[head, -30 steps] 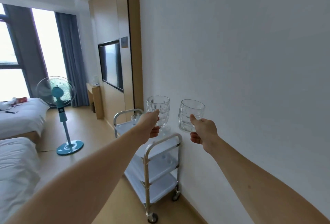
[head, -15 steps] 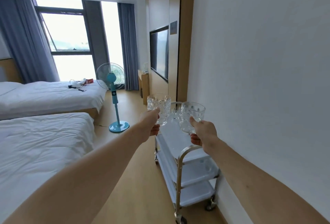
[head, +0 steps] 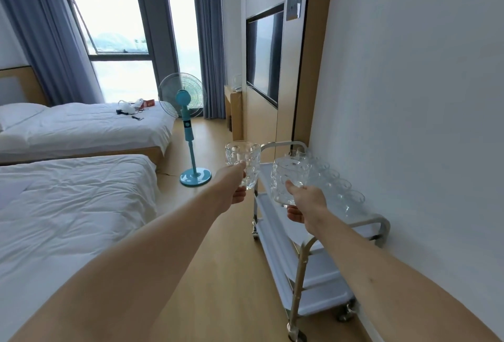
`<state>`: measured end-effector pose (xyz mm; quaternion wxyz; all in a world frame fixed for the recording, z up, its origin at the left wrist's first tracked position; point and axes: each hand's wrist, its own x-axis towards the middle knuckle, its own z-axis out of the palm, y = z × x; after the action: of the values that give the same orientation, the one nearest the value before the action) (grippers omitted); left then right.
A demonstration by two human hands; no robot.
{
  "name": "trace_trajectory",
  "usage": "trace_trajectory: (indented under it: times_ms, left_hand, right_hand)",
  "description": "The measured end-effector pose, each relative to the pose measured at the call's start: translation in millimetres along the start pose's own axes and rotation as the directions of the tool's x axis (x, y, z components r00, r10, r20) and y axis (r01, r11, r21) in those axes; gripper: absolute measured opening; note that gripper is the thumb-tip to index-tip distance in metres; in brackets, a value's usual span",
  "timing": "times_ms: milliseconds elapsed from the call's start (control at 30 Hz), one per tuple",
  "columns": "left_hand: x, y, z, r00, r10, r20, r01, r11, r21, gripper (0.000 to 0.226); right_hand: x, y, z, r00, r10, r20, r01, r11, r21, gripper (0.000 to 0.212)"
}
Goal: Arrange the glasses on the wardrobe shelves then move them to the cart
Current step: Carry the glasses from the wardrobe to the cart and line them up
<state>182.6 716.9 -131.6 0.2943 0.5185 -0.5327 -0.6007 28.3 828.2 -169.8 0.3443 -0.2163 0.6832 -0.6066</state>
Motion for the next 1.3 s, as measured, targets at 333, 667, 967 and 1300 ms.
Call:
trace_trajectory:
  times_ms: [333,667,967,1300]
  left_hand:
    - [140.6,18.8,-28.9,0.989,-0.033,0.141,0.024,0.998,0.064,0.041]
    - [228.9,40.5,-36.2,0.963,-0.046,0.266,0.016,0.994,0.113,0.037]
    - [293.0,58.9,-11.9,0.953,-0.049,0.298,0.016,0.994,0.112,0.039]
    - [402.3,99.1,60.1,0.950,-0.048,0.309,0.014,0.994,0.110,0.036]
  right_hand:
    - [90.6,3.8,79.3,0.986,0.080,-0.146,-0.075,0.997,0.035,0.062]
    - [150.5,-8.3,118.0,0.952,0.105,-0.288,-0.081,0.992,0.094,0.041]
    - [219.6,-21.2,126.5,0.934,0.105,-0.342,-0.083,0.993,0.078,0.034]
    - [351.7,-46.6,113.8,0.937,0.084,-0.340,-0.068,0.996,0.059,0.061]
